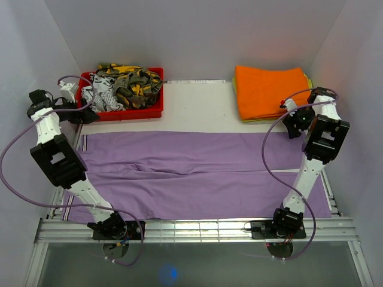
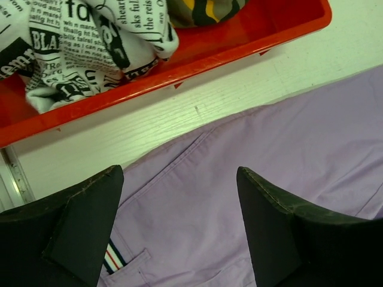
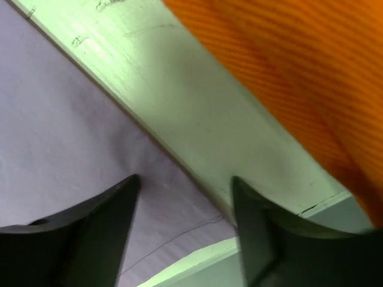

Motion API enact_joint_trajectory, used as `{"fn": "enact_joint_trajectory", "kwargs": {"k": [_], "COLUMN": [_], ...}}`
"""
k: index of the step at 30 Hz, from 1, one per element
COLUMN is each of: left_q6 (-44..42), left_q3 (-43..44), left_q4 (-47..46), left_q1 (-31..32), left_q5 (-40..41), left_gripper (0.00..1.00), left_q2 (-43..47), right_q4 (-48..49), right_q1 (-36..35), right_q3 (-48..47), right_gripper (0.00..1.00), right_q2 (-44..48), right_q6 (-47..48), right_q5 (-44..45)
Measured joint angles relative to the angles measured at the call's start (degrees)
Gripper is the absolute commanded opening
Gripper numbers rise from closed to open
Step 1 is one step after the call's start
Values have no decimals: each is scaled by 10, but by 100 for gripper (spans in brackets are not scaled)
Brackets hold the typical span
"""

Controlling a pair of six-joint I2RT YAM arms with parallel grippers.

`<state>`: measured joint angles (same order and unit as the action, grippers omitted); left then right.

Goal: Fold and stack the trousers
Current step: Fold the trousers

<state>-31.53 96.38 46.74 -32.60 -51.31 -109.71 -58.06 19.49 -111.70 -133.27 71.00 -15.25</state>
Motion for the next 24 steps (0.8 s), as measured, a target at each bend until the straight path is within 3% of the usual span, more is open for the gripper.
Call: {"fn": "enact_joint_trajectory", "kwargs": {"k": [4, 5, 6, 8, 13, 24], "left_q6": [-26, -43, -65, -105, -184, -298], "left_q3": [40, 56, 75, 104, 164, 202], "left_q4": [15, 26, 36, 56, 95, 134], "left_q1": [-10, -11, -12, -11, -9, -3], "left_q5": [-1, -1, 2, 10, 36, 96], "left_gripper": [75, 69, 67, 62, 57, 59], "left_q2": [-42, -55, -71, -92, -148, -244], "right_q4": [-16, -20, -22, -24, -19, -19], "right_q1": [0, 0, 0, 0, -1, -5], "right_q3": [-10, -10, -9, -1, 42, 84], "right_gripper": [37, 32, 19, 8, 8, 8], "right_q2": [-7, -7, -7, -2, 24, 49], "right_q6": [13, 15, 17, 21, 26, 29], "right_q5": [-2, -1, 0, 0, 3, 7]}}
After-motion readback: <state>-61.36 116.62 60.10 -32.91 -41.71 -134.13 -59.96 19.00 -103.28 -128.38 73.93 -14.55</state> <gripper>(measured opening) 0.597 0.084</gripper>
